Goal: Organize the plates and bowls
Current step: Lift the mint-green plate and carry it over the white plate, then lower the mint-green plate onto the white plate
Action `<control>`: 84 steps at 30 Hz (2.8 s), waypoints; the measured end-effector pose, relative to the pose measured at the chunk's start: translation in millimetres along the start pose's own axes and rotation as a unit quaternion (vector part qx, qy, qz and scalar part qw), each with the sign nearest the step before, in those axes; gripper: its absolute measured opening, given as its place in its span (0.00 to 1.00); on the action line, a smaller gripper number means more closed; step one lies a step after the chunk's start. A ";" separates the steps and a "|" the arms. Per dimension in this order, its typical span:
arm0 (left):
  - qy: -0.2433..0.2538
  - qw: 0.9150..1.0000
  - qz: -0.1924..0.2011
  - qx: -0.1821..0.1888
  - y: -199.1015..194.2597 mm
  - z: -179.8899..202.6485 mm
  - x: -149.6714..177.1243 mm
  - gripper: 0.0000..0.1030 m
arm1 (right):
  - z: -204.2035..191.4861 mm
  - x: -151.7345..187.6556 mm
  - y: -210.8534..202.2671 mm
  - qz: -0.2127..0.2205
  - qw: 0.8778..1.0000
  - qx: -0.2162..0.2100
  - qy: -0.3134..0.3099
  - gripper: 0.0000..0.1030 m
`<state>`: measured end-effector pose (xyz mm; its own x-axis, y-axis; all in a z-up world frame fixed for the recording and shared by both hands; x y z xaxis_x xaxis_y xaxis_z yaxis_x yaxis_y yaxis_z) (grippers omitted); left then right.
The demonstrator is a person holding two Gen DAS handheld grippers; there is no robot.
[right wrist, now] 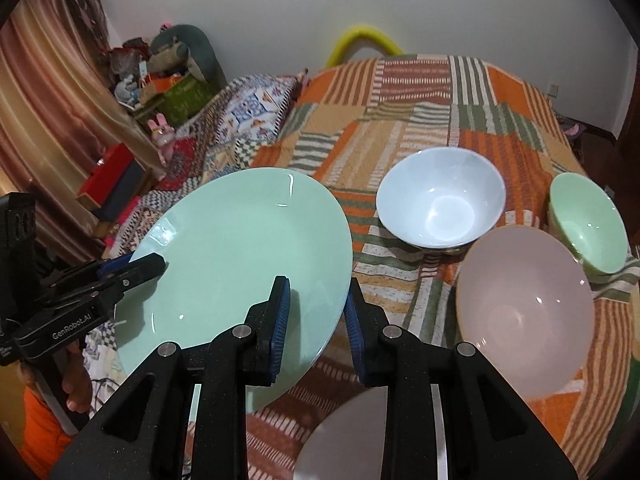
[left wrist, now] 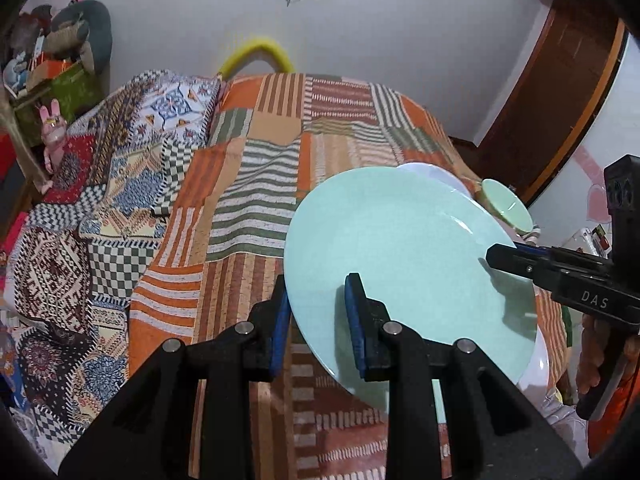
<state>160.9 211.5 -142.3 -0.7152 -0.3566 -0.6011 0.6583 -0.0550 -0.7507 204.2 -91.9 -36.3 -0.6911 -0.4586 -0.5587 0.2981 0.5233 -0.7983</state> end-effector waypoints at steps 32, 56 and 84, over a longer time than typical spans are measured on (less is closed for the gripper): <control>0.057 0.997 0.013 0.043 -58.3 102.4 63.9 0.26 | 36.6 78.4 -104.1 0.090 0.996 0.015 0.024 0.24; 0.107 0.991 -0.066 0.048 -5.8 148.9 102.1 0.26 | 80.3 143.0 -101.4 0.045 0.994 0.031 0.093 0.25; 0.107 0.978 -0.178 0.036 58.4 155.4 124.8 0.26 | 102.3 170.1 -72.1 -0.006 0.990 0.021 0.140 0.25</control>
<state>146.7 18.9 -218.6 -0.9297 -0.1011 -0.3543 0.3680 -0.2079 -0.9063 132.6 -281.1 -96.8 -0.8484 -0.2450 -0.4692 0.3115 0.4855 -0.8168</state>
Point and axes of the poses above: each gripper's, at about its wrist camera, not at the fingertips, and y roughly the way its jaws point, z to its right, x to its underside, the point moved 2 cm from there along y, roughly the way its jaws point, and after that the axes turned 5 degrees about -y, right-handed, at the moved point
